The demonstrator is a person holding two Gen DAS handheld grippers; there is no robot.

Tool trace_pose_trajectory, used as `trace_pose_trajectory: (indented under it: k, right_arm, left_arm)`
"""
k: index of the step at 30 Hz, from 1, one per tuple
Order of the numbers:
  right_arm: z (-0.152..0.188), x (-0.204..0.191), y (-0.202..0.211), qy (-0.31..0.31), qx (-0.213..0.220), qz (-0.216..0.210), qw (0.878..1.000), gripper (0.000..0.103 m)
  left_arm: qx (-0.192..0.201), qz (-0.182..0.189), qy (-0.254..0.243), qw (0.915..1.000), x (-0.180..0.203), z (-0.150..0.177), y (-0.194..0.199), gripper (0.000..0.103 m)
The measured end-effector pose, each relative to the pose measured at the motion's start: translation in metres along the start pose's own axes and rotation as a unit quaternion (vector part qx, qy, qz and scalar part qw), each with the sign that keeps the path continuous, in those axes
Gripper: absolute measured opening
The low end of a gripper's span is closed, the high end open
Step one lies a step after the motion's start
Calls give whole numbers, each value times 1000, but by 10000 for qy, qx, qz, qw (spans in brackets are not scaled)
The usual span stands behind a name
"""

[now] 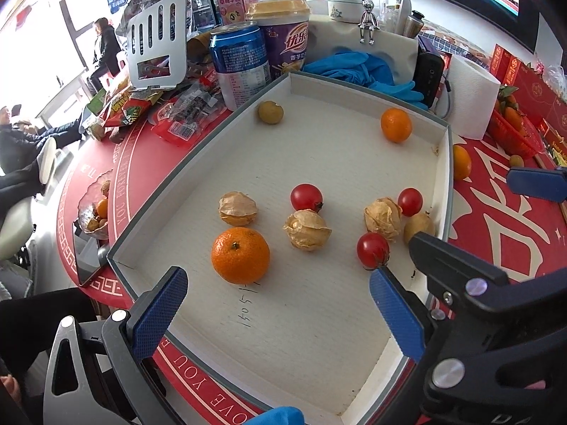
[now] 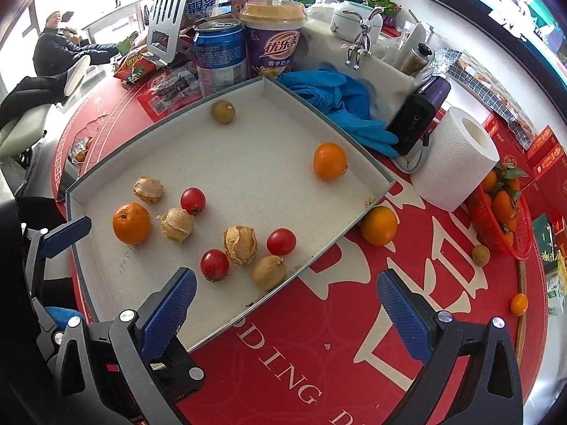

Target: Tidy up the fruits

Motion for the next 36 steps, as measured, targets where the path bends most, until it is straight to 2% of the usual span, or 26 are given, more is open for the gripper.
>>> trace_pose_trajectory:
  k: [36]
  right_arm:
    - [-3, 4, 1, -110, 31, 31, 9999, 103]
  left_arm:
    - [60, 11, -33, 10000, 0, -1, 3, 103]
Point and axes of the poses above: each gripper's, at about its wrist camera, not at the fingertips, and y roughly against the way its jaws point, x to its right, z to its underside, the point moved 6 cm from there along -y, roughly the way its jaws point, and after that the axes turned 9 degrees about -z, right-handed, at the moved point
